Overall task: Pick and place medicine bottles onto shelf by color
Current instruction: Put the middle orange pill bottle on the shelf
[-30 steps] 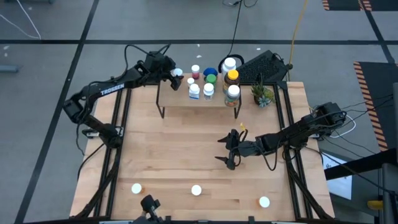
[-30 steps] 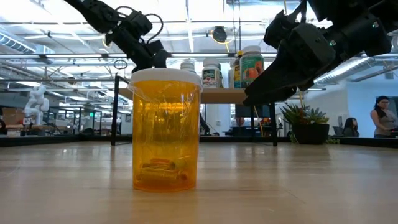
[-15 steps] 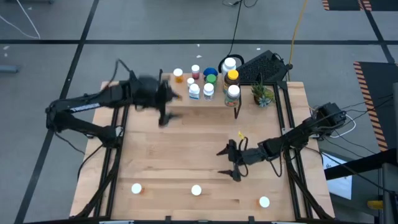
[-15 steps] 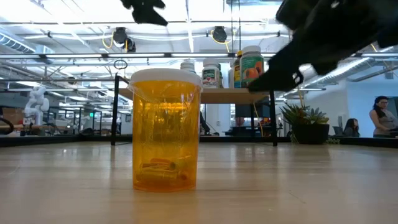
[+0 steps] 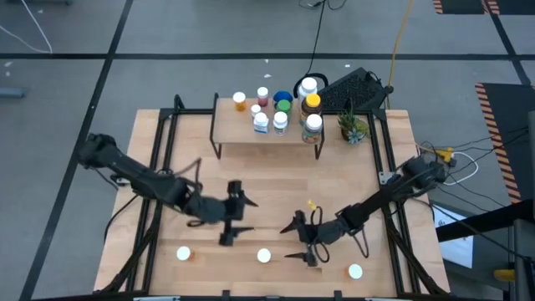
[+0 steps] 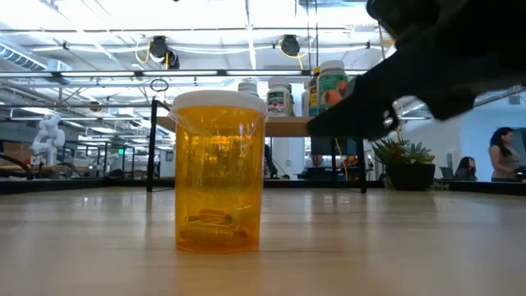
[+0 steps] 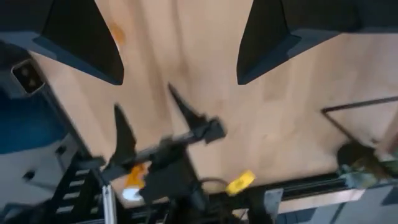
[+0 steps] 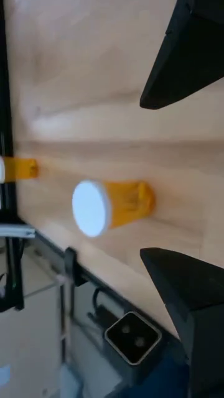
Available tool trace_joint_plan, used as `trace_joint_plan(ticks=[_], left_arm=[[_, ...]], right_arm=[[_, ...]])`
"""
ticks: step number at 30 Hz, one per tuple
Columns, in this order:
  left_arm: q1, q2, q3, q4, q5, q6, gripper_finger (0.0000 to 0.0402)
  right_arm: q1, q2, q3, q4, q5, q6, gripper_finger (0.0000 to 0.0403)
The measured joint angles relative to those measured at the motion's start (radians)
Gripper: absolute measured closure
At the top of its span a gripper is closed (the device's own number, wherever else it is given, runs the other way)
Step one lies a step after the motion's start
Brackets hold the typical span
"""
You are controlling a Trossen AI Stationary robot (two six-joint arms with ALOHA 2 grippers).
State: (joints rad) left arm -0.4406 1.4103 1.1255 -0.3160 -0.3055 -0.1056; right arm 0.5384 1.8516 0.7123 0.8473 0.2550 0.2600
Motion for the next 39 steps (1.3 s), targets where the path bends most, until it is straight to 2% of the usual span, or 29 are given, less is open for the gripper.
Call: trace_joint_plan(ticks=[3, 9, 17, 21, 26, 29, 34, 39], left_arm=[[-0.04, 0.061, -0.002, 0.05, -0.022, -0.037, 0.0084], [-0.081, 0.187, -0.001, 0.108, 0.015, -0.031, 0.0078], [-0.105, 0.252, -0.001, 0.139, 0.044, -0.056, 0.0093], [-0.11, 0.252, -0.001, 0.144, 0.045, -0.08, 0.01], [-0.11, 0.254, -0.001, 0.156, 0.044, -0.204, 0.0102], [-0.112, 0.279, 0.0, 0.16, 0.038, -0.276, 0.0101], [-0.131, 0.33, 0.0, 0.179, 0.035, -0.305, 0.0104], [-0.139, 0.385, 0.0, 0.213, 0.016, -0.353, 0.0105]], right_arm=[[-0.007, 0.1, 0.041, 0.081, -0.046, -0.001, 0.0023], [-0.009, 0.282, 0.216, 0.007, -0.081, -0.018, 0.0023], [-0.018, 0.341, 0.299, -0.007, -0.074, -0.038, 0.0029], [-0.037, 0.339, 0.304, -0.007, -0.071, -0.049, 0.006], [-0.052, 0.339, 0.304, -0.014, -0.071, -0.083, 0.0115], [-0.053, 0.339, 0.304, -0.01, -0.072, -0.09, 0.0143], [-0.045, 0.339, 0.304, -0.007, -0.071, -0.117, 0.0182], [-0.024, 0.31, 0.303, -0.061, 0.018, -0.159, 0.021]])
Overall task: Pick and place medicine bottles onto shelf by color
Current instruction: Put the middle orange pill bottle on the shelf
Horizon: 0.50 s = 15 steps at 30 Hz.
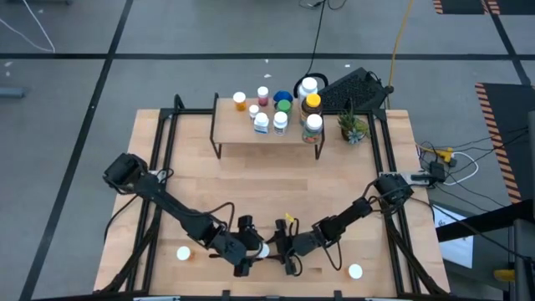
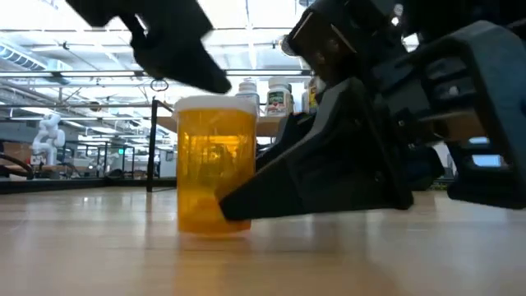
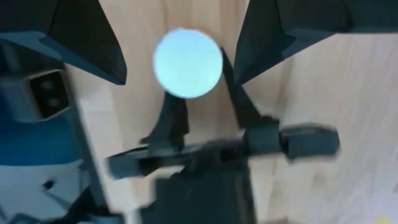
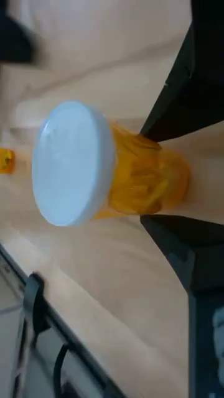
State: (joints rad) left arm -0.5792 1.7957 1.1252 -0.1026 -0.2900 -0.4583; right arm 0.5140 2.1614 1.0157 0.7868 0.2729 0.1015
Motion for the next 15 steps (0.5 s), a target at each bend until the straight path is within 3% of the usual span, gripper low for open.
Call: trace_joint_plan(ticks=[8, 15], left_arm=[[-0.001, 0.051, 0.0, 0.007, -0.001, 0.007, 0.0105], [-0.002, 0.051, 0.0, 0.126, -0.028, 0.067, 0.0105]], right_arm=[[0.028, -0.053, -0.001, -0.021, 0.045, -0.062, 0.0227], [0.029, -0.055, -0.001, -0.037, 0.044, -0.062, 0.0228]])
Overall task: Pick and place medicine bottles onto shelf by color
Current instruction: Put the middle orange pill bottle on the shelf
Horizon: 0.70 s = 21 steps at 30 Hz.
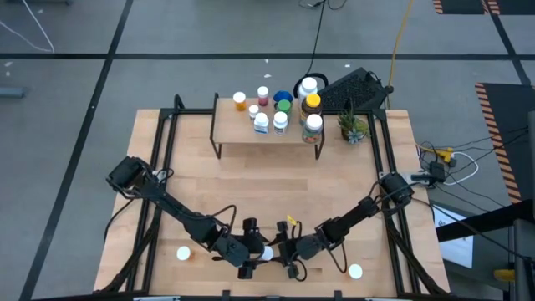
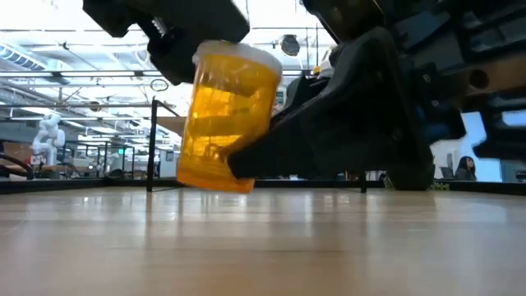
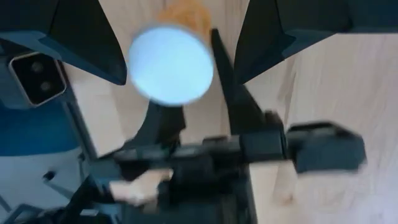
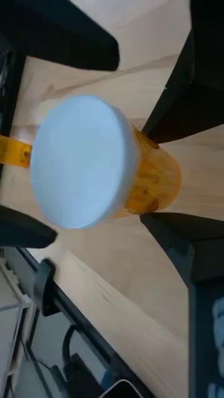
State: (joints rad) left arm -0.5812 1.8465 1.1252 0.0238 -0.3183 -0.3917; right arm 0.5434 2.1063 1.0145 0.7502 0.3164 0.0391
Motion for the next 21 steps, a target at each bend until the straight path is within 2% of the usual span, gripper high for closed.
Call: trace_joint_plan(ticks=[10, 14, 21], left_arm=[[-0.001, 0.0, 0.0, 0.009, 0.0, -0.012, 0.0105], [0.005, 0.019, 0.001, 0.067, -0.002, -0.021, 0.0105], [0.003, 0.043, -0.001, 0.042, 0.0, 0.001, 0.0105]], right_arm=[[0.0, 0.0, 0.0, 0.001, -0.001, 0.001, 0.0229], [-0.001, 0.0, 0.0, 0.001, -0.001, 0.001, 0.0229], [-0.002, 0.0, 0.0, 0.0, -0.001, 0.009, 0.0229]])
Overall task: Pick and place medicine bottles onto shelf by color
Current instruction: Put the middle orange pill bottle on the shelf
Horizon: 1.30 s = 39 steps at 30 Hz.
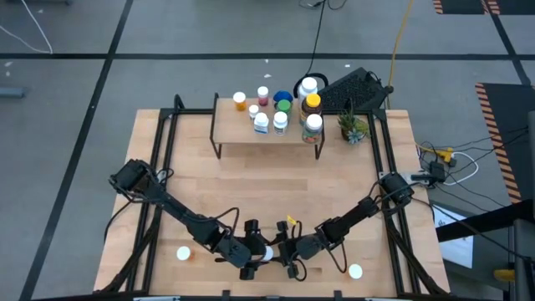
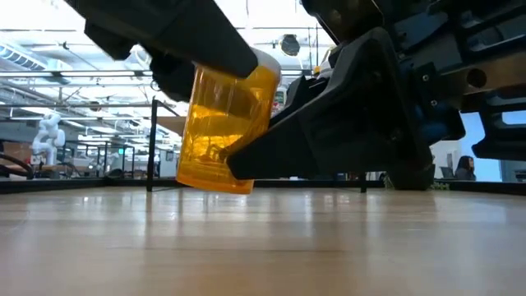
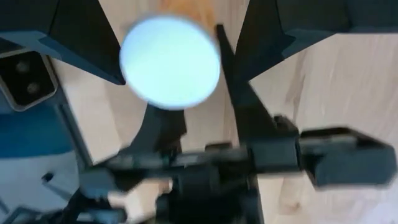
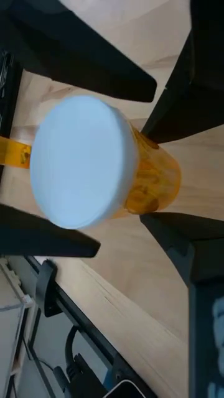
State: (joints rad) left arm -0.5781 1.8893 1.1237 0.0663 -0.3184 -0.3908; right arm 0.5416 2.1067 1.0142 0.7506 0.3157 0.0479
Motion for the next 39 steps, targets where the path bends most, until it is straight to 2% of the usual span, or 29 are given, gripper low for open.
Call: trace_joint_plan(ticks=[15, 25, 29, 33, 36, 39], left_arm=[[0.001, -0.002, 0.001, 0.012, -0.023, 0.012, 0.0108], [0.002, -0.002, 0.001, 0.006, -0.023, -0.011, 0.0184], [0.002, -0.002, 0.001, 0.006, -0.023, -0.013, 0.0189], [0.002, -0.002, 0.001, 0.006, -0.023, -0.009, 0.0173], [0.005, -0.002, 0.001, -0.001, -0.026, -0.006, 0.0173], [0.011, -0.009, 0.001, -0.009, -0.054, -0.01, 0.0186]], right_arm=[[-0.006, 0.0, 0.0, 0.0, -0.002, 0.019, 0.0229], [-0.007, 0.0, 0.0, -0.001, -0.002, 0.019, 0.0229], [-0.007, 0.0, 0.0, -0.001, -0.002, 0.019, 0.0229], [-0.007, 0.0, 0.0, -0.002, -0.002, 0.018, 0.0229], [-0.008, -0.01, 0.0, -0.041, -0.001, 0.031, 0.0215], [-0.015, -0.045, 0.0, -0.135, -0.003, 0.069, 0.0178]])
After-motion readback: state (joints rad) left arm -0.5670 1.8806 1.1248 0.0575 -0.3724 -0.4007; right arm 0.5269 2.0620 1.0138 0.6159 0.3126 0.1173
